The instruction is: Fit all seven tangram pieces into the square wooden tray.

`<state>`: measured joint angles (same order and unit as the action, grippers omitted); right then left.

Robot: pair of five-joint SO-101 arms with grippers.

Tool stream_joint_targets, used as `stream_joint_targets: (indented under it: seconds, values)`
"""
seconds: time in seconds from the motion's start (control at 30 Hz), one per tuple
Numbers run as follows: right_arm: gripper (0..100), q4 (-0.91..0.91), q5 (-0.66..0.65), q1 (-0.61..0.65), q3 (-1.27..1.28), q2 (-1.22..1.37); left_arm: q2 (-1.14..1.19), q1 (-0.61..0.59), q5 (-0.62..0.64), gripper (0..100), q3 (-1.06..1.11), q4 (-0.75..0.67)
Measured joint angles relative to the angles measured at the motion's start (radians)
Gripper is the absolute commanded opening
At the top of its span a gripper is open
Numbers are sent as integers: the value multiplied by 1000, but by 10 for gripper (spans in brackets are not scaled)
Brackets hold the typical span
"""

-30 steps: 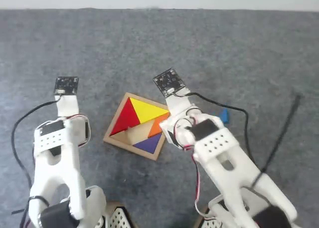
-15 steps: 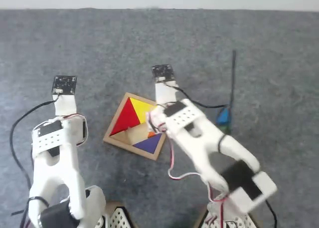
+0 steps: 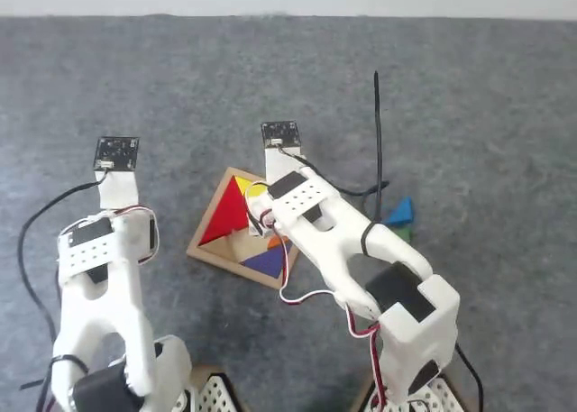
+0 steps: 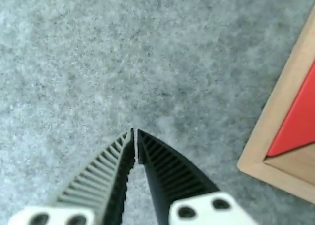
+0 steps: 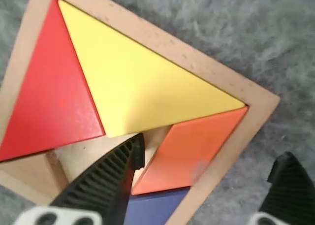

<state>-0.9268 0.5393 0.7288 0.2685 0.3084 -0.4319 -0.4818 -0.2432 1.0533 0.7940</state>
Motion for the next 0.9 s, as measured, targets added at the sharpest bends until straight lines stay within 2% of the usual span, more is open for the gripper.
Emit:
stream_joint_targets:
  seconds: [0.13, 0.27, 0.37, 0.57, 0.73, 0.8, 0.9]
  values:
    - [259, -20, -9, -15, -3, 0, 0, 0, -3, 12, 0, 0]
    - [109, -28, -87, -55, -9, 0, 0, 0, -6, 12, 0, 0]
    - [59, -74, -155, -107, -38, 2, 0, 0, -6, 12, 0, 0]
    - [59, -181, -212, -212, -127, 3, 0, 0, -6, 12, 0, 0]
    - [61, -186, -350, -275, -184, 12, 0, 0, -6, 12, 0, 0]
    - [91, -187, -359, -295, -184, 14, 0, 0, -6, 12, 0, 0]
    - [201, -187, -359, -288, -190, 14, 0, 0, -6, 12, 0, 0]
